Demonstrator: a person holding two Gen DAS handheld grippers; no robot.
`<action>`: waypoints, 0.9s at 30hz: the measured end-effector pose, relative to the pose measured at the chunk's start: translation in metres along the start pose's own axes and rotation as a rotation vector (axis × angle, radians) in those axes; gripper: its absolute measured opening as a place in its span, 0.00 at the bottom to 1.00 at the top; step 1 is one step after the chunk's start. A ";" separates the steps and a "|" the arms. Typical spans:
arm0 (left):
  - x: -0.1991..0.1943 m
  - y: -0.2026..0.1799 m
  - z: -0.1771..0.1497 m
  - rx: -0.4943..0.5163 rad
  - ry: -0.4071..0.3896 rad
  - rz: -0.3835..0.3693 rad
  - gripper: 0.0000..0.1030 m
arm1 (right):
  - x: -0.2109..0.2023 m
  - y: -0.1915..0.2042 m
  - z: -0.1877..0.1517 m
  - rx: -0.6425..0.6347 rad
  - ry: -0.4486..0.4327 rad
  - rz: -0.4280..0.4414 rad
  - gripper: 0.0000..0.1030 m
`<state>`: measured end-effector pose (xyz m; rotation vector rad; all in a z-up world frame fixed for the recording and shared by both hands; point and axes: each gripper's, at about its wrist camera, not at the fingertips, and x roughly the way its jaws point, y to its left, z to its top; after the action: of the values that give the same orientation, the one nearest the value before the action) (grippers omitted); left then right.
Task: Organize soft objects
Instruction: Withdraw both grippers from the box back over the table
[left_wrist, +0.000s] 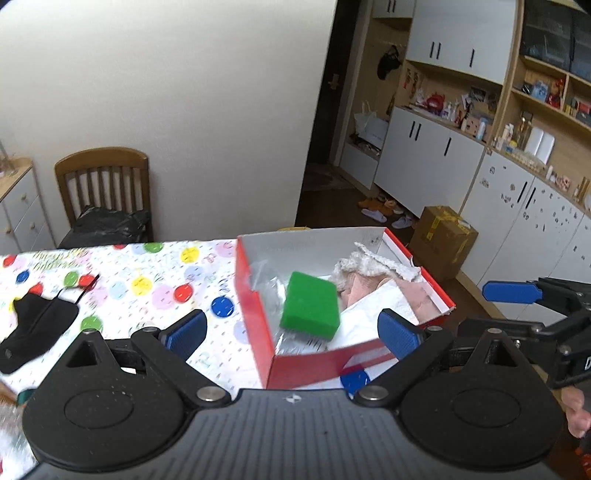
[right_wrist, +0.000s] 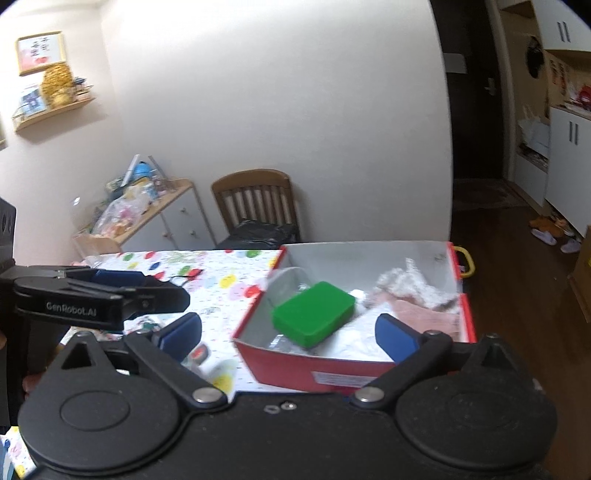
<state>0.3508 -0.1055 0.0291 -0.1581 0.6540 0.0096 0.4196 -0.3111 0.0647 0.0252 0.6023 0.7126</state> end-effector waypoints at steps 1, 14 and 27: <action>-0.006 0.005 -0.003 -0.012 -0.001 -0.004 0.96 | -0.001 0.005 0.000 -0.009 -0.001 0.011 0.99; -0.069 0.075 -0.054 -0.101 -0.045 0.073 0.99 | 0.009 0.077 -0.012 -0.057 0.039 0.118 0.99; -0.095 0.143 -0.129 -0.148 0.004 0.140 0.99 | 0.048 0.145 -0.025 -0.091 0.111 0.161 0.99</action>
<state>0.1892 0.0203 -0.0345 -0.2553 0.6673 0.1928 0.3474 -0.1751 0.0515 -0.0508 0.6790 0.9015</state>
